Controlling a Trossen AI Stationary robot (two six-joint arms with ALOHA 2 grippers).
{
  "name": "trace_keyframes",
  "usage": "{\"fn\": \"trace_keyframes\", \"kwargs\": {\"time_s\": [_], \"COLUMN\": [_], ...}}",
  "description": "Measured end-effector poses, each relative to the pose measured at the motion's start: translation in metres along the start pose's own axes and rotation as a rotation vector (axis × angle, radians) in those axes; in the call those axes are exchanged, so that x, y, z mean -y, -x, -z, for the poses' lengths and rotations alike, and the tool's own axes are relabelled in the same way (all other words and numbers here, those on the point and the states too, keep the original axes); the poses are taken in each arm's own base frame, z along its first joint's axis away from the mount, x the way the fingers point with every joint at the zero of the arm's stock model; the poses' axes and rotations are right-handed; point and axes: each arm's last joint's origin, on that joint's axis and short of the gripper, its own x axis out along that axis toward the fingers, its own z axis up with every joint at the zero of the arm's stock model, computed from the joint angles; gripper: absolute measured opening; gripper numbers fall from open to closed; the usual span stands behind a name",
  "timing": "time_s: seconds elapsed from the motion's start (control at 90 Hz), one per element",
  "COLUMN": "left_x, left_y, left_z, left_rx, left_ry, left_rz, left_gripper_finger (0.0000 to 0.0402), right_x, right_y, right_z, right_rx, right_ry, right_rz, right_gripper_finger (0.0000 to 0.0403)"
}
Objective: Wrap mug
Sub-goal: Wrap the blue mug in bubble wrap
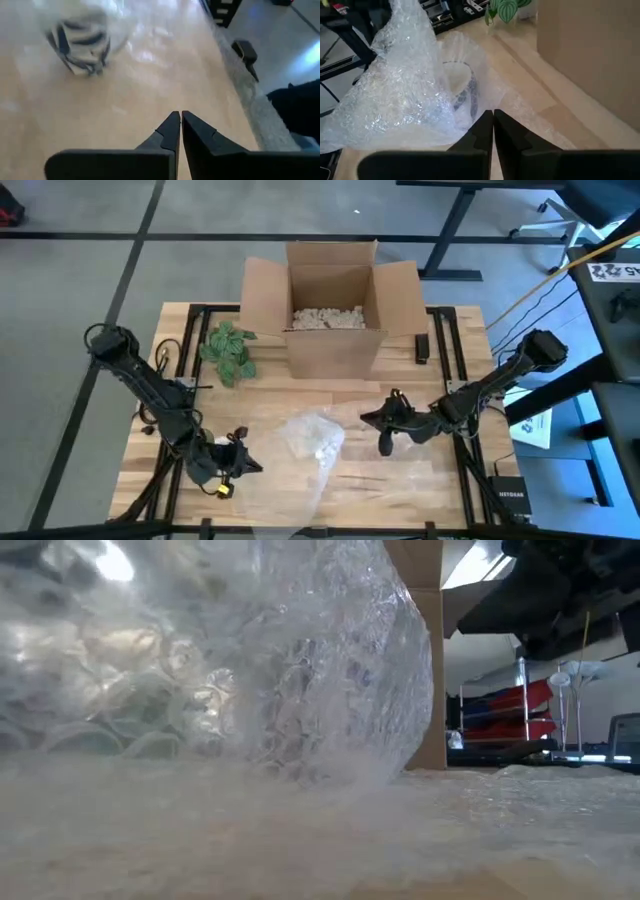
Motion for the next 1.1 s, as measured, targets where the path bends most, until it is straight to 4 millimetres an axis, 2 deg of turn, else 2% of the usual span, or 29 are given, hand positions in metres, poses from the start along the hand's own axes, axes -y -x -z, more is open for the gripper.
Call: {"fn": "trace_keyframes", "kwargs": {"time_s": [0.144,0.289,0.544,0.678,0.844,1.1], "left_x": [-0.005,-0.010,0.002,0.010,0.018,0.026], "left_y": [-0.008,-0.011,-0.010,-0.006,-0.004,-0.030], "left_z": [0.000,-0.004,-0.019,-0.017,-0.010,0.011], "left_rx": [-0.040,-0.044,0.063,0.036,0.025,-0.118], "left_ry": [0.051,0.122,0.167,0.159,0.104,-0.012], "left_rz": [0.008,0.013,0.180,0.262,0.257,0.149], "left_gripper_finger": [0.0022,0.0063,0.0130,0.0135,0.0135,0.0130], "right_x": [-0.001,-0.002,-0.003,-0.004,-0.004,-0.004], "right_y": [0.000,0.000,0.000,0.000,0.000,0.000], "right_z": [-0.002,-0.002,-0.002,-0.002,-0.002,-0.002], "right_rx": [0.016,0.015,0.004,0.002,-0.003,-0.015], "right_ry": [-0.013,-0.019,-0.002,0.002,0.010,0.027], "right_rz": [-0.005,-0.020,-0.041,-0.050,-0.057,-0.070], "right_gripper_finger": [0.0000,0.0000,0.0000,0.0000,0.0000,0.0000]}}
